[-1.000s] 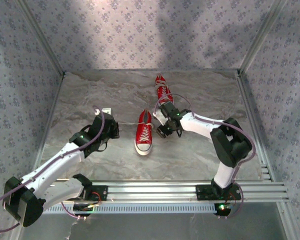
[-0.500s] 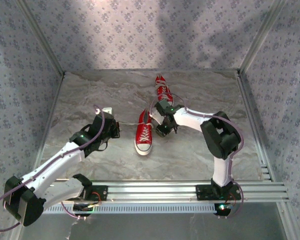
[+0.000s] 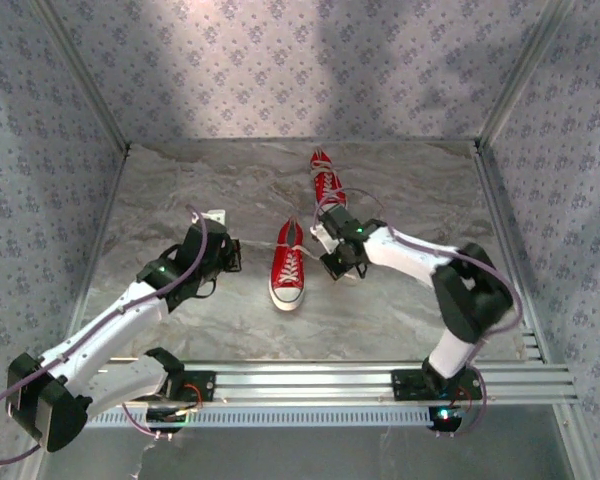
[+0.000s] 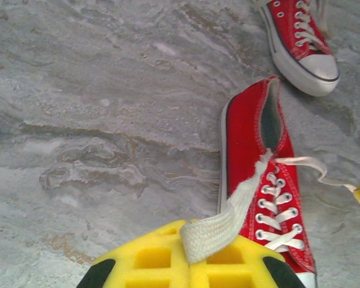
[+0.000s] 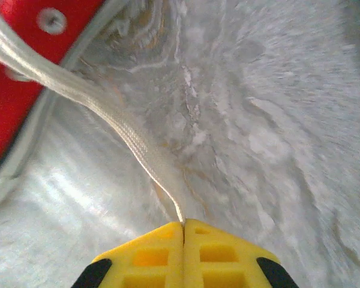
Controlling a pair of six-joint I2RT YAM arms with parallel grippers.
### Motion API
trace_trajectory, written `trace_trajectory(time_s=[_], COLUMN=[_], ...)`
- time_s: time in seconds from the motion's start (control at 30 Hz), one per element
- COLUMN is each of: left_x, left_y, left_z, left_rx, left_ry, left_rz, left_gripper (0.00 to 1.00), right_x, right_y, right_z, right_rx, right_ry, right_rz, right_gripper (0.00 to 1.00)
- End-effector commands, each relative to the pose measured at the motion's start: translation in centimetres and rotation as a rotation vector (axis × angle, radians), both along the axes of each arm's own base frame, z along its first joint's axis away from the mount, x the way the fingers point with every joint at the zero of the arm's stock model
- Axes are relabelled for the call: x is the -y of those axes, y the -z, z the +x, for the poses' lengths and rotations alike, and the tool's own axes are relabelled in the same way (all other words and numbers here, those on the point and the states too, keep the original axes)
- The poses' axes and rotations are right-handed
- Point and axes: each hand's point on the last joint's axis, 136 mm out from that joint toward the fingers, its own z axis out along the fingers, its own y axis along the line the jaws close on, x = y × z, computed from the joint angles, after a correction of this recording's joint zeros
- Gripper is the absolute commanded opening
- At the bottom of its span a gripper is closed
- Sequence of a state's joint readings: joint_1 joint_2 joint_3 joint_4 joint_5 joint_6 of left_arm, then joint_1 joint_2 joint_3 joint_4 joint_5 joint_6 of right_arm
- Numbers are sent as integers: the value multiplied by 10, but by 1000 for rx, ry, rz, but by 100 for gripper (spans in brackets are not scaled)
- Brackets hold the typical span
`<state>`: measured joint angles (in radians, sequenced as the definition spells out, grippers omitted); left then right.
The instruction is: Tie the shoes
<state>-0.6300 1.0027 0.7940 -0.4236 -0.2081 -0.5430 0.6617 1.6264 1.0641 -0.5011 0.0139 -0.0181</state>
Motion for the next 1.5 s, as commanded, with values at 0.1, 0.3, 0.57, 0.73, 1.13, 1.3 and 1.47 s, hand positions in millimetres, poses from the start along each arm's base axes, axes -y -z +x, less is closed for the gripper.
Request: trace_trajectory(time_s=[0.1,0.3,0.57,0.73,1.13,1.3,1.47], left_x=[24,44,91,126,175,172,182], left_y=[-32,-51,-68,-67,-58,-64,-63], left_z=[1,9,23,26,36,39,46], left_rx=[37,47,41,27,38,79,74], left_ry=[110,158,264,320,377,356,373], left_rz=[-71,-91,-138,-173,-291,-287,-289], left_gripper=[0,0,0,0,0,0,0], right_x=[1,-2,-40,-49,-35,-33,-40], right_y=[-62,-80,-85,-91,-79,-75,-73], right_z=[-15,-29,-51,-48,-40,-46,-54], right_rx=[95,145,122,90,6,-11,-46], right_ry=[142,166,24,11,36,12,-30], right_rz=[222,269,467,626,734,721,749], right_gripper=[0,0,0,0,0,0,0])
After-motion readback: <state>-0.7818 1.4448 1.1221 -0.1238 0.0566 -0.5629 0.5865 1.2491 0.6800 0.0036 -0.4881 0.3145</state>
